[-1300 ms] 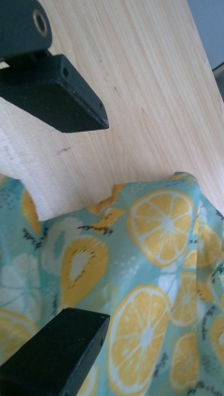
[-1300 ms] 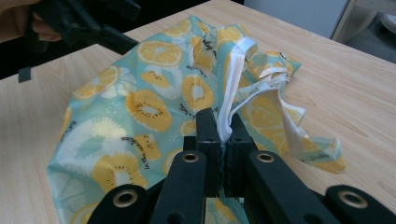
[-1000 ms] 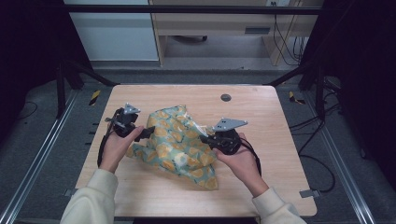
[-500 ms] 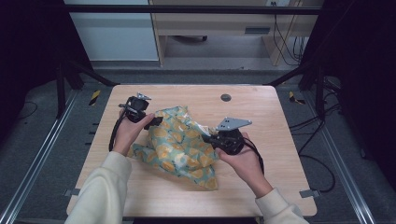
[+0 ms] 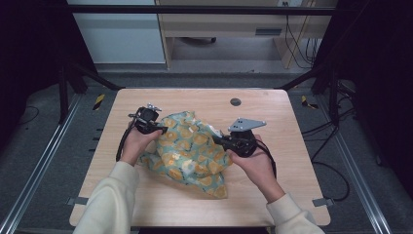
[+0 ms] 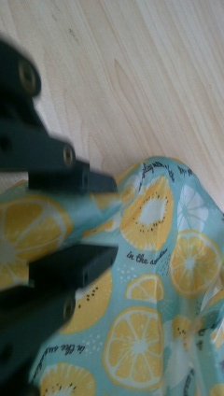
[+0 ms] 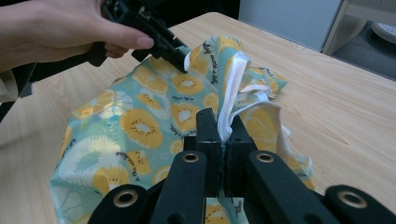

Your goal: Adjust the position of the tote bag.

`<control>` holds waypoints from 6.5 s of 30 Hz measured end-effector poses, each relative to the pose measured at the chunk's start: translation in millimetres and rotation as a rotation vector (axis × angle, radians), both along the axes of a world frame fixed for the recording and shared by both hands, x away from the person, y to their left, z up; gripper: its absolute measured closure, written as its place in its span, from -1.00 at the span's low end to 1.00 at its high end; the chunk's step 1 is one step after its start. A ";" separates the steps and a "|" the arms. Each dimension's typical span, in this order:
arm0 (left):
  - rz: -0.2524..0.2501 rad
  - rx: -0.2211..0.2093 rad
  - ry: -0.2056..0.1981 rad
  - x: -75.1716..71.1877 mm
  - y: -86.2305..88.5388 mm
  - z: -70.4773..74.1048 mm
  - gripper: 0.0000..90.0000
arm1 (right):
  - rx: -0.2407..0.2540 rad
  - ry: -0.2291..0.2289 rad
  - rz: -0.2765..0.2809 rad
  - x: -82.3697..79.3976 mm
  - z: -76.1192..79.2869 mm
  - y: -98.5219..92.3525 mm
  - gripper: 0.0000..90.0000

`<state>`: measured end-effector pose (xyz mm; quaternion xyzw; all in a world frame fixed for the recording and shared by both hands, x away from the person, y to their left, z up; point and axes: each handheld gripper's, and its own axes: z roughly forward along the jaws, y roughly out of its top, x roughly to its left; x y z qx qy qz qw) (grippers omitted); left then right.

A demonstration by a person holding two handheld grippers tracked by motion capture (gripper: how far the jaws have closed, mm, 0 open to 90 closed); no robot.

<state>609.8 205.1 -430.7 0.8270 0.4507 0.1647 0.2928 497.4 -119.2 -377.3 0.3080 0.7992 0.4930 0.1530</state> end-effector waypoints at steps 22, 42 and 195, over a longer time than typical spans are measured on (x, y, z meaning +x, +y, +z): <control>-0.018 -0.022 -0.163 -41.3 17.4 20.0 0.99 | 0.006 -0.038 -0.067 3.8 15.5 -14.7 0.97; 0.036 -0.058 -0.343 -88.1 41.0 24.4 1.00 | -0.032 -0.120 -0.159 -2.0 29.3 -41.1 0.98; -0.151 0.078 -0.140 -179.8 42.2 -43.7 0.98 | -0.190 0.099 0.128 -71.8 -84.2 -46.3 0.98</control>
